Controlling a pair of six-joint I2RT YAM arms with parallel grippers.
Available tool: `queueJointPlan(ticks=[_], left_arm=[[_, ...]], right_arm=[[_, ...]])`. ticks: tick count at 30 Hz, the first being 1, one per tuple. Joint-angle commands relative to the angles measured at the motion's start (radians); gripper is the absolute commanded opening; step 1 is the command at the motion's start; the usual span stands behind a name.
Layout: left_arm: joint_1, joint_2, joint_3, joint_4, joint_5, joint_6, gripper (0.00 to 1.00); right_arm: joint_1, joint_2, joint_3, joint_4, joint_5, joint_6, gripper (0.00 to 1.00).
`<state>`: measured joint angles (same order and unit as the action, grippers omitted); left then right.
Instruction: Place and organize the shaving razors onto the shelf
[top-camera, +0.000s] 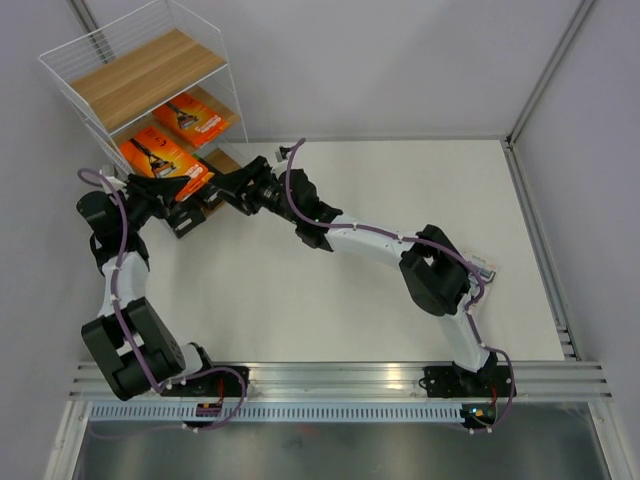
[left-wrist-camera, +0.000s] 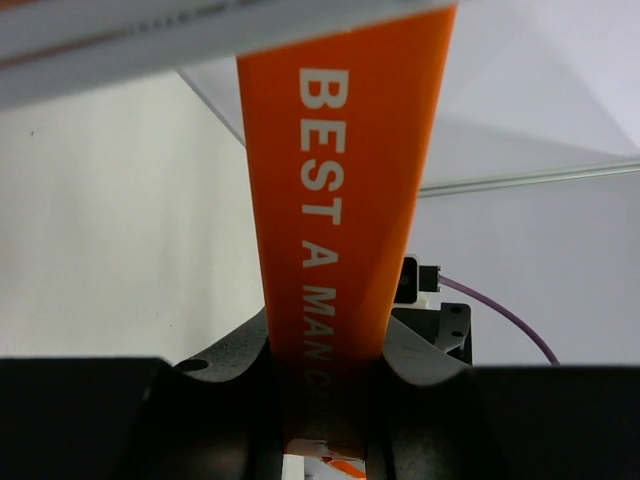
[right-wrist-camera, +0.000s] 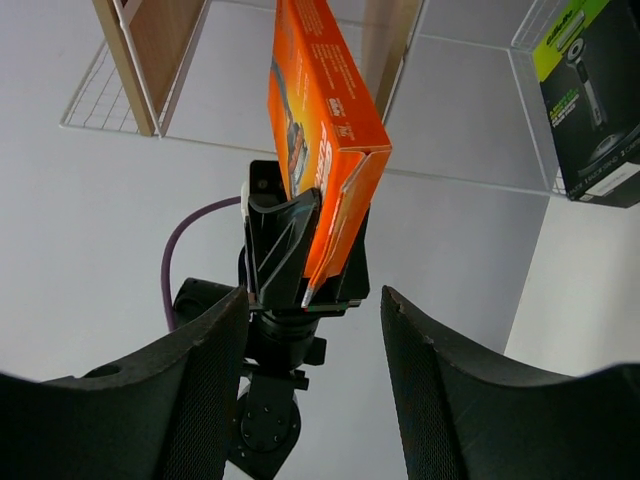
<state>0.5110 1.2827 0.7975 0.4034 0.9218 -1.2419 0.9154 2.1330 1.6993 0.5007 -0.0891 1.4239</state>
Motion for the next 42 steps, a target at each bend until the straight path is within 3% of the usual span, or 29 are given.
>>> queueJointPlan(ticks=[1,6,13,16,19,20,29,33,42], left_arm=[[0.029,0.033,0.049,0.09,0.052,-0.073,0.3],[0.046,0.076,0.058,0.169,0.097,-0.128,0.31],[0.052,0.095,0.106,0.141,0.112,-0.142,0.34],[0.058,0.089,0.105,0.133,0.092,-0.16,0.41],[0.06,0.086,0.101,0.135,0.081,-0.171,0.52],[0.058,0.078,0.098,0.137,0.08,-0.172,0.6],[0.063,0.035,0.097,0.098,0.089,-0.101,0.84],[0.061,-0.016,0.097,-0.035,0.071,-0.008,0.9],[0.063,-0.046,0.077,-0.135,0.072,0.076,0.92]], right_arm=[[0.003,0.018,0.051,0.001,0.043,-0.01,0.61],[0.005,0.021,0.051,0.013,0.048,-0.006,0.61],[0.002,0.021,0.042,0.038,0.052,0.006,0.61],[0.004,0.015,0.023,0.055,0.052,0.015,0.61],[0.004,0.005,0.005,0.058,0.051,0.015,0.61],[0.004,0.001,-0.007,0.058,0.051,0.015,0.61],[0.004,-0.041,-0.098,0.081,0.057,0.018,0.62],[0.004,-0.047,-0.112,0.081,0.051,0.018,0.62],[0.004,-0.053,-0.138,0.094,0.049,0.024,0.62]])
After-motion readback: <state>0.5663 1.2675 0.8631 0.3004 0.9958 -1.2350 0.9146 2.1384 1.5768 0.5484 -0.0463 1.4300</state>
